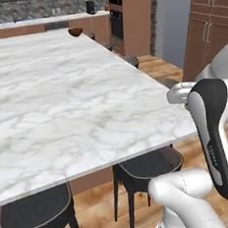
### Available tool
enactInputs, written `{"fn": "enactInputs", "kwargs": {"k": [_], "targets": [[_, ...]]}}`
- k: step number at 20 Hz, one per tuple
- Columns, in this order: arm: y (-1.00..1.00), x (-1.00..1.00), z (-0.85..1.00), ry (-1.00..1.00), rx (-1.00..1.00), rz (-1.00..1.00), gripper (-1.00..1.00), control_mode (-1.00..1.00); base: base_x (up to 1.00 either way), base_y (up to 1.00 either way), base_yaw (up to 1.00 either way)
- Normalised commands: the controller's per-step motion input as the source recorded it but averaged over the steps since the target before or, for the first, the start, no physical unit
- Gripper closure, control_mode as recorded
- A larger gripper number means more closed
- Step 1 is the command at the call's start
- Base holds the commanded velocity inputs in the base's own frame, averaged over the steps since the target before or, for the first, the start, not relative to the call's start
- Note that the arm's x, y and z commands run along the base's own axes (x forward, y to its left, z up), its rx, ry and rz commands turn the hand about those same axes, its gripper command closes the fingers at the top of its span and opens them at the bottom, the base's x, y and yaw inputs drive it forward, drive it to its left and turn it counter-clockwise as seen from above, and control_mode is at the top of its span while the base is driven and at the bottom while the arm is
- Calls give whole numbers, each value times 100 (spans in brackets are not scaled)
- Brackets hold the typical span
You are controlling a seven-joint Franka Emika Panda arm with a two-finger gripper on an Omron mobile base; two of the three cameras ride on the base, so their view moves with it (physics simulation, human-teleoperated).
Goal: There is a bowl on the dining counter. Grab a lemon wedge from the fridge and place it in the bowl. Then get the liquor bottle and glass cup from the cabinet and place them next to the bowl.
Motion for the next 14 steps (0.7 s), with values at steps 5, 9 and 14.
{"fn": "enactInputs", "kwargs": {"k": [5,9,14], "targets": [[0,0,0,0,0,0,100,100,12,-100,0],[0,0,0,0,0,0,100,100,27,-100,0],[0,0,0,0,0,0,100,100,45,-100,0]]}}
